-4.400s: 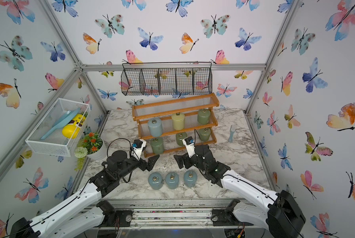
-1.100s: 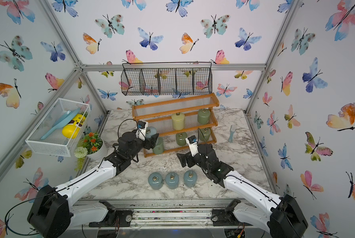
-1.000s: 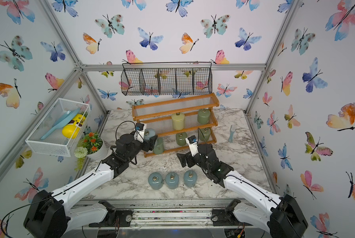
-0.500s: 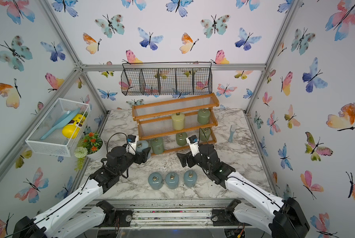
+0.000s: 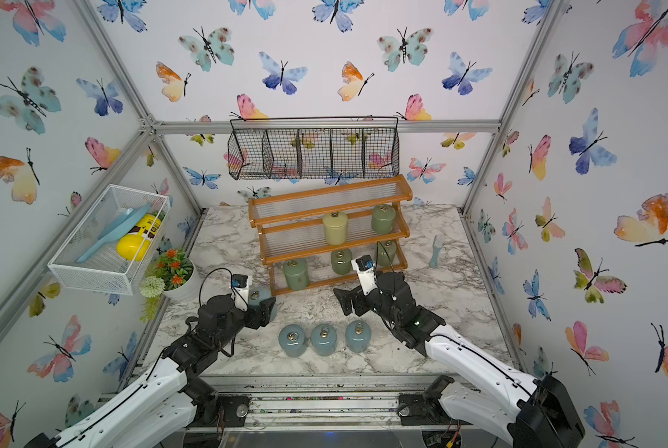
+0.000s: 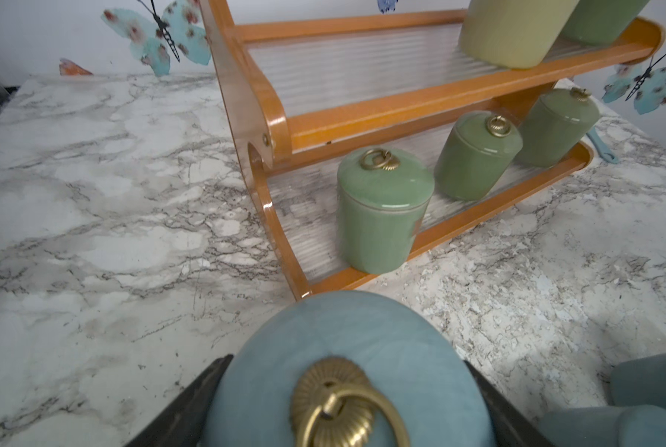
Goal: Remove the tea canisters from the shelf
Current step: Pick up the tea canister from the shelf, then place the tea canister at the center of the board.
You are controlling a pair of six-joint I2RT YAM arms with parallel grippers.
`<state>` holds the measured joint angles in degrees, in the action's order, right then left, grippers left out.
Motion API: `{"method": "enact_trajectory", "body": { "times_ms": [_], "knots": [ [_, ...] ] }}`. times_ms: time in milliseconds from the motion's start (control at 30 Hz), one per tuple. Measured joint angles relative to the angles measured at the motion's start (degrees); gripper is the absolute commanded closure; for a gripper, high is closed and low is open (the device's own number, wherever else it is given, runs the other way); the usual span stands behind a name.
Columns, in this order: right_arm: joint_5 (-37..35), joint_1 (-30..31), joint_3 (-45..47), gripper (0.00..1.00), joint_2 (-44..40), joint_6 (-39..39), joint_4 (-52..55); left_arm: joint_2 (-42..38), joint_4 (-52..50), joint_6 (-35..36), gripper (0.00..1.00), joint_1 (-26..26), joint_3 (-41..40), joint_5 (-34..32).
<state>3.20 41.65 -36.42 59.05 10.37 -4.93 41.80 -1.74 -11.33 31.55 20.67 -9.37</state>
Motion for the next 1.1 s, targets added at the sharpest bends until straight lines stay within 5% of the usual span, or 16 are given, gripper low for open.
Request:
{"method": "enact_trajectory", "body": {
  "times_ms": [800,1100],
  "knots": [
    [0.26,0.0,1.11,0.0,0.0,-0.39,0.07,0.07,0.79,-10.78,0.26,0.61,-8.15,-2.82],
    [0.59,0.0,1.11,0.0,0.39,-0.46,0.07,1.79,2.32,-12.07,0.16,2.93,-8.13,-6.16]
  ]
}}
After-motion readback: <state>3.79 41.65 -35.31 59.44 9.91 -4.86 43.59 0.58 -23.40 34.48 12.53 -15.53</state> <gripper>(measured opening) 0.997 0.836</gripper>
